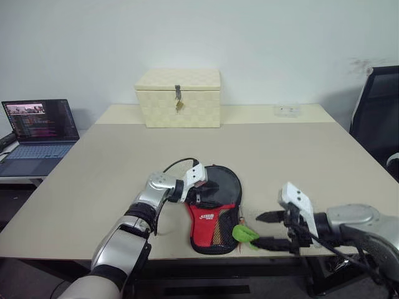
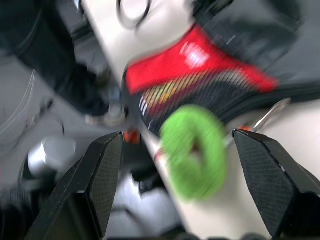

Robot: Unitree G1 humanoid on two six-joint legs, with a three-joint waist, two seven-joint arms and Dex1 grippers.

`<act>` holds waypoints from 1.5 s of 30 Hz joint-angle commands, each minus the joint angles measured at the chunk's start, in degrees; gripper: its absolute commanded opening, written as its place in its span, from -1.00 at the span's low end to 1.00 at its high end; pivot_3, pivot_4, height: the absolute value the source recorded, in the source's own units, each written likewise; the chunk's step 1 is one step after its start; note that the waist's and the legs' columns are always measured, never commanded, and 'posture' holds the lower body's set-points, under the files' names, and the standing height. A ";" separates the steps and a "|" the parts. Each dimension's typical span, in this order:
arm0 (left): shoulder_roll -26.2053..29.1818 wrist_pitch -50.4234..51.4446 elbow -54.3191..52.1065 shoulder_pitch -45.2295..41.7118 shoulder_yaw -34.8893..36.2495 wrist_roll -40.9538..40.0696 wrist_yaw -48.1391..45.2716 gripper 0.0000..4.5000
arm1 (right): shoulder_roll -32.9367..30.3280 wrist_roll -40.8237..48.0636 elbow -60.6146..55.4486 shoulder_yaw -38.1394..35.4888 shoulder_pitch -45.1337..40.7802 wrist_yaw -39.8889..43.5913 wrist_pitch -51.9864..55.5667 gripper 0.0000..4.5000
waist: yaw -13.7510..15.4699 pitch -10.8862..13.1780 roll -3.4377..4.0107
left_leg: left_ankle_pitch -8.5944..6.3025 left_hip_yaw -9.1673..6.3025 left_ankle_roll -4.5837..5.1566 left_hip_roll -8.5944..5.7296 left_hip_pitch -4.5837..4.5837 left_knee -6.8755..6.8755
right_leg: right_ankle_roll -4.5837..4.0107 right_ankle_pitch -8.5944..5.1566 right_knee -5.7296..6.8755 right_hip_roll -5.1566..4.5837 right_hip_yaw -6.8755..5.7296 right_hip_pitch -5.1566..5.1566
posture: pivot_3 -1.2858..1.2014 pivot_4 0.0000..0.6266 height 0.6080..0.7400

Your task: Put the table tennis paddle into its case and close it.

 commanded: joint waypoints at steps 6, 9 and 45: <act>0.05 -1.69 2.84 -0.57 0.91 1.97 -0.37 0.74 | 2.87 -8.67 2.46 8.95 0.43 -6.38 -10.88 0.69 | 0.07 -0.04 -0.06 | 0.00 -0.03 0.00 0.01 0.02 0.03 | 0.03 0.02 0.01 0.00 0.01 0.03 | 0.03 -0.52 1.00; 0.24 -1.74 2.86 -0.47 1.15 2.16 -0.46 0.74 | 3.58 -10.56 2.75 11.47 0.92 -6.93 -13.28 0.69 | 0.08 -0.04 -0.06 | 0.00 -0.02 -0.01 0.00 0.03 0.03 | -0.01 0.05 0.02 0.00 0.02 0.03 | 0.03 -0.52 1.00; -0.73 -1.14 4.63 2.85 -0.91 5.82 -2.61 0.74 | -3.70 -7.88 -1.34 6.30 5.18 1.49 -15.81 -0.99 | 0.19 -0.07 -0.06 | -0.02 -0.17 0.02 0.02 0.68 -0.03 | 0.02 0.02 -0.37 0.00 -0.17 0.90 | 0.03 -0.52 1.00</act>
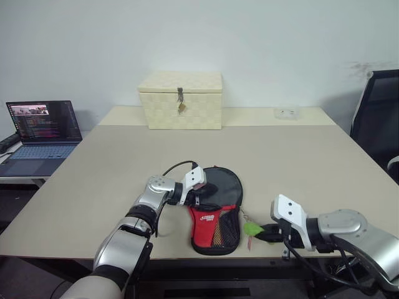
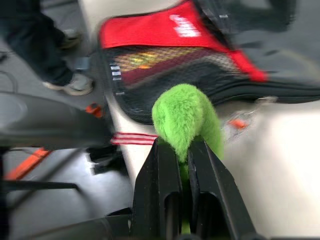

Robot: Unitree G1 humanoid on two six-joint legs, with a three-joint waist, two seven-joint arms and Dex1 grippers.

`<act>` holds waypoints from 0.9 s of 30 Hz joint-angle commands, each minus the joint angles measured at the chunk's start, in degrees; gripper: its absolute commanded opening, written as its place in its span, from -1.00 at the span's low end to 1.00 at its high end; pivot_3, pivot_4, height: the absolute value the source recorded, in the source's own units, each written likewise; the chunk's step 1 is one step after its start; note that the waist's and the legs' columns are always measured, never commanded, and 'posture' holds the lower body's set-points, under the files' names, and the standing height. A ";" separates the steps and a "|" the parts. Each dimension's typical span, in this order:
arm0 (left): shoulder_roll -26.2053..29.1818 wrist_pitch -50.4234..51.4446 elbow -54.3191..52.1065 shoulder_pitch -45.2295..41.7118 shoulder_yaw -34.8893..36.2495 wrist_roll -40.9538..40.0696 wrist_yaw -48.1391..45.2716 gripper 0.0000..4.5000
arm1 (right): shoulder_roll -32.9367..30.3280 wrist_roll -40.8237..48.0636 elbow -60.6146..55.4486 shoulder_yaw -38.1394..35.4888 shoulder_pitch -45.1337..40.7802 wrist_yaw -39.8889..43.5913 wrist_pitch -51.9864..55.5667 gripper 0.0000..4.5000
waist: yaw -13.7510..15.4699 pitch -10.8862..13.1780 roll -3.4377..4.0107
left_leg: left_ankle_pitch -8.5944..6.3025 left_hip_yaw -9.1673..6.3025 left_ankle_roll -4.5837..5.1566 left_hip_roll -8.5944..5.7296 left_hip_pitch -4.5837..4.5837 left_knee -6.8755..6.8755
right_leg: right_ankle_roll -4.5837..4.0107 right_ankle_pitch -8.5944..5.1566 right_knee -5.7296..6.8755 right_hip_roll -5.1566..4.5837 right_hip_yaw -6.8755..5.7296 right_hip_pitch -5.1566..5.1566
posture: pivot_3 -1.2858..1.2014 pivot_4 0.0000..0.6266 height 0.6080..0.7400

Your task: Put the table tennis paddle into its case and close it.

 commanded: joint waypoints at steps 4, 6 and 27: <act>-0.60 0.55 2.73 2.09 -2.65 3.93 -0.37 0.74 | -1.00 4.67 -7.22 -1.57 1.44 0.43 2.71 -0.99 | 0.22 -0.03 -0.01 | 0.00 -0.06 0.00 -0.01 0.05 0.00 | 0.04 -0.02 -0.03 -0.01 -0.01 0.07 | 0.03 -0.52 1.00; -0.92 0.68 2.92 1.98 -2.68 4.01 -0.11 0.74 | -1.13 5.50 -8.98 -1.21 2.27 0.36 3.38 -0.99 | 0.28 -0.05 0.00 | 0.00 -0.07 0.00 -0.01 0.05 0.00 | 0.07 -0.04 -0.08 -0.01 -0.05 0.10 | 0.03 -0.52 1.00; -5.47 2.16 4.53 -0.76 -1.77 3.91 4.81 0.74 | 5.62 16.16 -20.20 6.91 4.55 -7.81 12.44 -0.99 | 0.69 -0.25 -0.13 | -0.03 -0.24 0.01 -0.04 0.65 -0.07 | 0.37 -0.13 -0.47 -0.11 -0.15 0.93 | 0.03 -0.52 1.00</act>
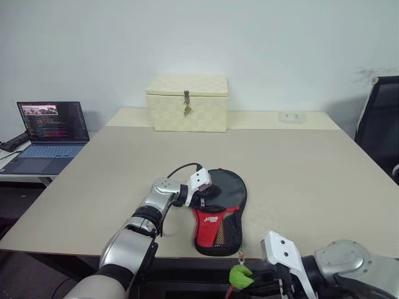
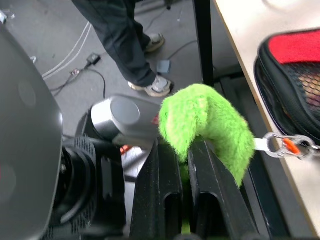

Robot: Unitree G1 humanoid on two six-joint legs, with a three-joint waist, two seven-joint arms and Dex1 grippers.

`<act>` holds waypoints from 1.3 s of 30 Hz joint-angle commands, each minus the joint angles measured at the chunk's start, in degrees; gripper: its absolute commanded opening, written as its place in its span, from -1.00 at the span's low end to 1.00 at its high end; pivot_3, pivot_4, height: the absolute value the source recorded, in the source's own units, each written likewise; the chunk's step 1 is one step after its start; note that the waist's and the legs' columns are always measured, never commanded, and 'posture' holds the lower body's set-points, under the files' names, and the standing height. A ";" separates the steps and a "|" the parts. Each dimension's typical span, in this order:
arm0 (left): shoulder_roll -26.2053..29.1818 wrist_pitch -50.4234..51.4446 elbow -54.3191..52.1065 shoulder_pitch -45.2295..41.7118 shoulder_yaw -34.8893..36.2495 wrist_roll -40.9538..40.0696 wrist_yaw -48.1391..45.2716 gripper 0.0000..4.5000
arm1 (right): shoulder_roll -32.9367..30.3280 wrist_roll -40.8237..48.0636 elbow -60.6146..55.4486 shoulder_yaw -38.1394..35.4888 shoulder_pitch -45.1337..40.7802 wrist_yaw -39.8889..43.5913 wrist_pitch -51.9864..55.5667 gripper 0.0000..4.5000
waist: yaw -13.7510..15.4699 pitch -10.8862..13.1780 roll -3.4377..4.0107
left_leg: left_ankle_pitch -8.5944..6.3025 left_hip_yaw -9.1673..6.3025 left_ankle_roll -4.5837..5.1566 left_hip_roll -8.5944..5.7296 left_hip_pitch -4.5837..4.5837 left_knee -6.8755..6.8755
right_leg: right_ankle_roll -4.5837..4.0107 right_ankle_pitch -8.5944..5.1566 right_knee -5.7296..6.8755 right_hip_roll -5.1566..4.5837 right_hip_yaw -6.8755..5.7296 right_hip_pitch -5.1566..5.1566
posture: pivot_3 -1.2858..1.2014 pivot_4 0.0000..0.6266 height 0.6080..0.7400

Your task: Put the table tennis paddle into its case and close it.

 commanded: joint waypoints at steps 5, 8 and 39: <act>-2.63 0.25 1.62 0.06 -1.47 3.15 0.94 0.74 | 2.33 1.59 -1.79 3.71 -2.30 -1.88 -0.02 -0.99 | 0.05 0.01 -0.02 | -0.01 0.05 0.00 -0.03 -0.02 -0.02 | 0.02 0.00 -0.05 -0.03 0.03 -0.02 | 0.03 -0.52 1.00; -2.50 0.00 1.53 -0.01 -0.99 3.16 0.95 0.74 | 1.75 0.37 -0.14 3.33 -3.69 -2.49 -0.26 -0.99 | -0.02 0.01 -0.02 | -0.01 0.05 0.00 0.00 -0.01 -0.08 | 0.01 -0.01 -0.05 -0.01 0.04 -0.06 | 0.03 -0.52 1.00; 15.73 38.36 -75.07 35.31 20.05 -21.40 15.46 0.74 | 10.96 -20.55 73.52 -10.30 -32.04 8.27 -44.12 0.37 | -0.51 0.34 0.06 | -0.01 0.43 0.00 0.06 -0.05 -0.51 | -0.36 0.15 0.01 -0.14 0.41 -0.50 | 0.03 -0.52 1.00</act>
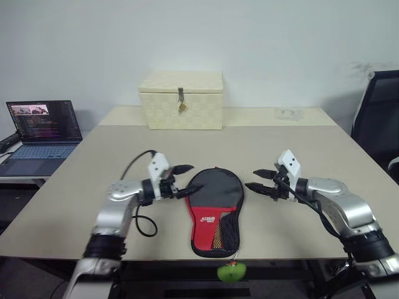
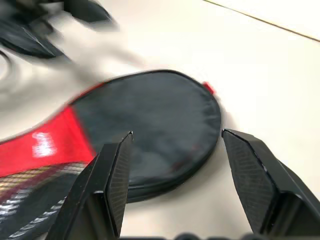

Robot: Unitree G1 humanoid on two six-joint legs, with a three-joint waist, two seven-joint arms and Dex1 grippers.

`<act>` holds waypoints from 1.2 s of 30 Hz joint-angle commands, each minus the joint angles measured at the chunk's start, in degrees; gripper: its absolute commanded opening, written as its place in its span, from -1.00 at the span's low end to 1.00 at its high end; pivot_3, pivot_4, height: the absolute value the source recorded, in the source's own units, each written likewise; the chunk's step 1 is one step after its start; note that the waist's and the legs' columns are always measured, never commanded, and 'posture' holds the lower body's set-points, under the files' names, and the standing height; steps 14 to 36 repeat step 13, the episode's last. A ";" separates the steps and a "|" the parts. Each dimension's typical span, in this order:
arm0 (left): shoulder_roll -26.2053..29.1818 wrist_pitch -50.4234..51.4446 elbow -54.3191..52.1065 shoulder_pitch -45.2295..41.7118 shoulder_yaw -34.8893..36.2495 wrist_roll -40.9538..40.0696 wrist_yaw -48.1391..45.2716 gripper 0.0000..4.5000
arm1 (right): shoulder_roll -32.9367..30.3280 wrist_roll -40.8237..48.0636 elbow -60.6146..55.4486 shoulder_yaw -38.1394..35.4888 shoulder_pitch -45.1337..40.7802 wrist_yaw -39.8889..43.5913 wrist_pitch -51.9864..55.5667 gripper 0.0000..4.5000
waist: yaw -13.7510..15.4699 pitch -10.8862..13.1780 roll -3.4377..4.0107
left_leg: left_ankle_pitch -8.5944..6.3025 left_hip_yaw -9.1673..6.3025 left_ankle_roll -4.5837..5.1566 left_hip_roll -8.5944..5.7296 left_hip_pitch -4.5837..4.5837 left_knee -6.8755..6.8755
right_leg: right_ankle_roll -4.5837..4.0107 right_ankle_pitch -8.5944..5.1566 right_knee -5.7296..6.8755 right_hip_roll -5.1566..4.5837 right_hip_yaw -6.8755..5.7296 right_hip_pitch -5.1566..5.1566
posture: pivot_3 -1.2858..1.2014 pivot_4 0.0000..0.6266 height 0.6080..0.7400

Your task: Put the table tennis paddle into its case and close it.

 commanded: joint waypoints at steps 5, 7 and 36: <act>1.90 10.08 -15.54 8.11 3.36 -4.53 9.18 0.74 | -2.12 -6.11 24.13 -3.04 -9.54 5.73 -15.94 0.37 | 0.53 0.27 0.10 | 0.02 -0.11 -0.02 0.03 0.01 0.00 | -0.06 0.02 0.04 -0.02 -0.06 0.03 | 0.03 -0.52 1.00; 3.13 9.49 -14.38 8.38 3.96 -5.06 8.56 0.74 | -2.26 -7.05 25.83 -3.02 -10.60 5.90 -17.11 0.37 | 0.37 0.27 0.10 | 0.03 -0.07 -0.02 0.03 0.07 0.00 | -0.06 0.02 0.04 0.01 -0.08 0.08 | 0.03 -0.52 1.00; 3.46 7.76 -11.14 9.18 3.31 -5.49 8.85 0.74 | -1.71 -8.69 23.94 -3.29 -8.70 4.87 -15.85 0.37 | -0.07 0.31 0.16 | 0.03 0.12 -0.03 0.07 0.11 -0.23 | -0.10 0.00 0.01 0.01 0.07 -0.04 | 0.03 -0.52 1.00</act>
